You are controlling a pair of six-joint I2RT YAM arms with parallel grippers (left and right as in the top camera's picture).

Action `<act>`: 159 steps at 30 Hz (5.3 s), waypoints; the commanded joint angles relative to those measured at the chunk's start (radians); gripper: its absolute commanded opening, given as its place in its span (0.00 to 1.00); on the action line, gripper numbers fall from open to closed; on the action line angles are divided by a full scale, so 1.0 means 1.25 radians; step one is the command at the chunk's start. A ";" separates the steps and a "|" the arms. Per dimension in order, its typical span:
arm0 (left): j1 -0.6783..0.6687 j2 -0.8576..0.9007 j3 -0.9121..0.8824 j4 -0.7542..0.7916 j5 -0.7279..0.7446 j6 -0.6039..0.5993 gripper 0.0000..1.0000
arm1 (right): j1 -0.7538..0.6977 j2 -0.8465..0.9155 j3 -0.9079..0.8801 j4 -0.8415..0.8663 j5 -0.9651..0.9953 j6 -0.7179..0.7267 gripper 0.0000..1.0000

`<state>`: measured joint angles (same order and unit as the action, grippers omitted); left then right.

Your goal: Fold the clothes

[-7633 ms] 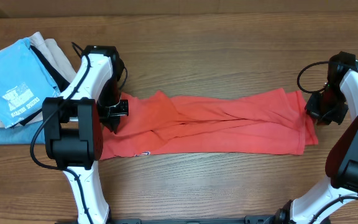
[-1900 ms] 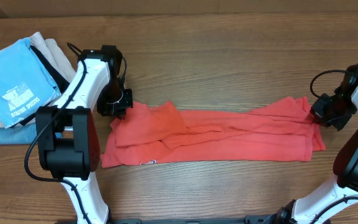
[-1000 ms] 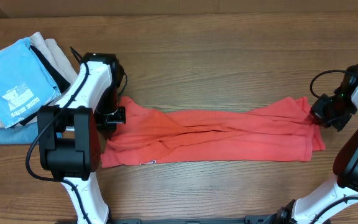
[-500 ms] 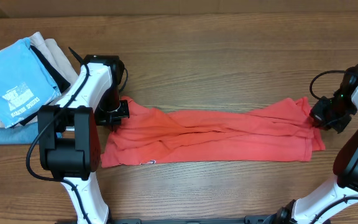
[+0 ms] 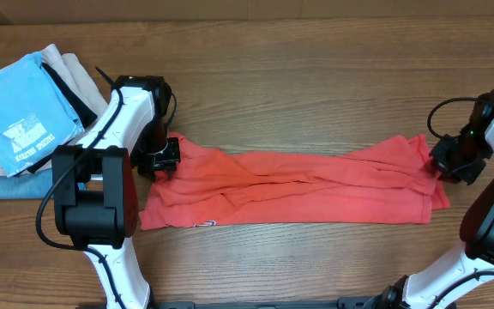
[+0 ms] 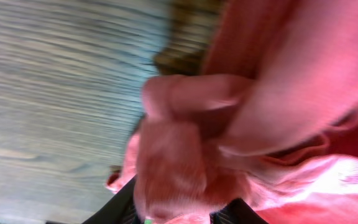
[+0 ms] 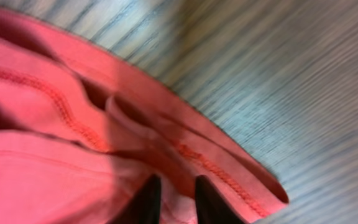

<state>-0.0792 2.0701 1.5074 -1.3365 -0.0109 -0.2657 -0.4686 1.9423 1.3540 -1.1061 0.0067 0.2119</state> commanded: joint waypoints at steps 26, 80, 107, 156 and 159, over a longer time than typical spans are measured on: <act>-0.017 -0.133 0.142 0.070 0.129 0.079 0.71 | -0.013 -0.001 0.020 -0.044 -0.055 -0.066 0.55; 0.131 -0.135 -0.131 0.350 0.318 0.126 0.94 | 0.087 0.000 -0.188 0.146 -0.386 -0.320 0.90; 0.131 -0.135 -0.099 0.251 0.317 0.132 0.89 | 0.083 -0.005 0.258 -0.145 -0.167 -0.122 0.04; 0.131 -0.135 -0.099 0.232 0.317 0.133 0.89 | 0.725 0.102 0.261 -0.015 -0.381 -0.169 0.36; 0.131 -0.135 -0.099 0.232 0.317 0.136 0.89 | 0.711 0.064 0.277 -0.023 -0.305 -0.139 0.36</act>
<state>0.0910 1.8984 1.3624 -1.0443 0.3679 -0.1196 0.4465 2.0937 1.6535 -1.1309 -0.4603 0.0311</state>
